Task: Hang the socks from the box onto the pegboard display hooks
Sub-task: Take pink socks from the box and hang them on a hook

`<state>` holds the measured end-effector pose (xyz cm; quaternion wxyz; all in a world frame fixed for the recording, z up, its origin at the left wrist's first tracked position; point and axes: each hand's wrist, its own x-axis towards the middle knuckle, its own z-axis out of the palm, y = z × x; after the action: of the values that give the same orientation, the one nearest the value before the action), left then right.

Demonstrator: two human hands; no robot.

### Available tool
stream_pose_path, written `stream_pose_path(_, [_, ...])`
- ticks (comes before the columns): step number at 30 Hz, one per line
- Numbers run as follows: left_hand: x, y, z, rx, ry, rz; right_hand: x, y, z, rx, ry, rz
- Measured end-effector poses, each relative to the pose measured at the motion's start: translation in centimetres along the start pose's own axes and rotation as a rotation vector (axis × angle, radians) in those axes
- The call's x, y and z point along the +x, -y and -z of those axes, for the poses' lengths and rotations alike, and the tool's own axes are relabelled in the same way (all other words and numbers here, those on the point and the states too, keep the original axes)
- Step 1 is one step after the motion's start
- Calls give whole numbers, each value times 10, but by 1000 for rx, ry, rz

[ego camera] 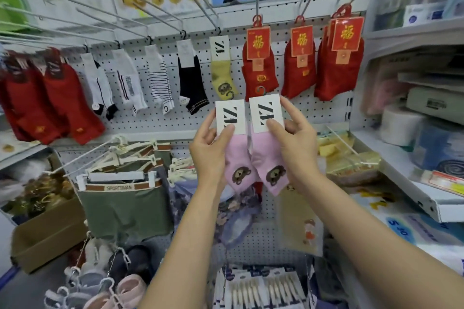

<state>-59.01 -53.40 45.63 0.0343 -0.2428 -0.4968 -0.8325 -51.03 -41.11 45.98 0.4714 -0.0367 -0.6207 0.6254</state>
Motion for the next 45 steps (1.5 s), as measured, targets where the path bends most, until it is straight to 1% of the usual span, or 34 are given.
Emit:
stream_pose_path(6, [70, -4, 24, -45, 38, -23, 54, -14, -58, -12, -44, 52])
stream_pose_path(14, [147, -18, 62, -26, 84, -65, 164, -21, -138, -60, -143, 141])
stream_pose_path(21, [177, -6, 82, -37, 82, -37, 226, -35, -163, -146, -191, 212])
stream_pose_path(26, [189, 2, 75, -34, 81, -20, 244, -43, -165, -217, -188, 227])
stream_pose_path(34, [201, 11, 53, -32, 108, -53, 256, -46, -165, -236, -132, 273])
stream_pose_path(40, [207, 15, 35, -36, 132, -82, 247, -56, -162, -316, -66, 202])
stream_pose_path(42, [209, 13, 26, -27, 135, -117, 239, -50, -158, -351, -64, 214])
stream_pose_path(43, [211, 12, 22, -14, 129, -138, 233, -47, -156, -334, -54, 231])
stream_pose_path(45, [219, 11, 14, 29, 101, -186, 218, -42, -153, -224, -8, 247])
